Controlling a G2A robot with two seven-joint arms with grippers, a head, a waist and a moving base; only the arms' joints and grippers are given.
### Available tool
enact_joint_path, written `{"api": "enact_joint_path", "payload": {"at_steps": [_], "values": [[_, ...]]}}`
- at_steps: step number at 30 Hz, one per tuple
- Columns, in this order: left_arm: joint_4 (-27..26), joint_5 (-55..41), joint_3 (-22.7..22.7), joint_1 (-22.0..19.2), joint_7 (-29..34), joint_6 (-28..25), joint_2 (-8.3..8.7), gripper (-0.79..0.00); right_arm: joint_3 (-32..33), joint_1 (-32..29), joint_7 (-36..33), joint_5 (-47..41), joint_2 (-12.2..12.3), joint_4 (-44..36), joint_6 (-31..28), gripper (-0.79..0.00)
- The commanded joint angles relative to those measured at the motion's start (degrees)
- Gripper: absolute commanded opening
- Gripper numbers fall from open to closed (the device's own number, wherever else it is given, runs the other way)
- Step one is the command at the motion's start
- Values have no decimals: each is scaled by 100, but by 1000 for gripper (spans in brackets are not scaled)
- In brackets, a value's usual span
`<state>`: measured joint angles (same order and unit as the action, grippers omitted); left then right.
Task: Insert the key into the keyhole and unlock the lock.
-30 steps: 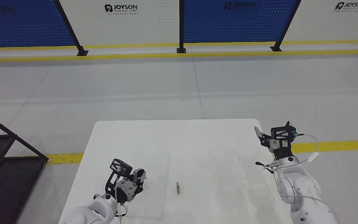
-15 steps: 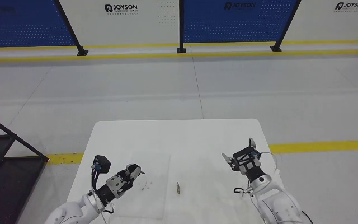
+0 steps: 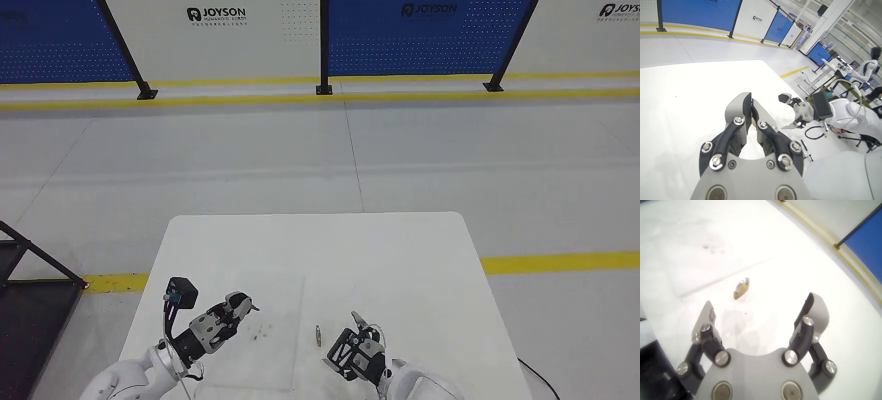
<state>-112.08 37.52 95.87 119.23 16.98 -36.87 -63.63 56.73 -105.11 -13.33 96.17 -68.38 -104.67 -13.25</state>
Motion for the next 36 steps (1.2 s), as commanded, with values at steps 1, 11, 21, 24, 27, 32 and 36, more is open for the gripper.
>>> {"api": "enact_joint_path", "payload": {"at_steps": [1,11,21,24,27,32,36], "values": [[0,0,0,0,0,0,0,-785,-191,192,-21,-172,-64,205,192,0],[0,0,0,0,0,0,0,-785,-839,784,-35,-885,-298,987,490,0],[0,0,0,0,0,0,0,-785,-987,1074,4,-1252,-410,1415,812,-468],[0,0,0,0,0,0,0,-785,-998,1126,18,-1312,-426,1501,854,-508],[0,0,0,0,0,0,0,-785,-1012,1190,-28,-1364,-443,1599,892,-523],[0,0,0,0,0,0,0,-785,-1056,1299,-85,-1440,-476,1730,926,-554],[0,0,0,0,0,0,0,-785,-1082,1343,-75,-1474,-493,1787,942,-708]]}}
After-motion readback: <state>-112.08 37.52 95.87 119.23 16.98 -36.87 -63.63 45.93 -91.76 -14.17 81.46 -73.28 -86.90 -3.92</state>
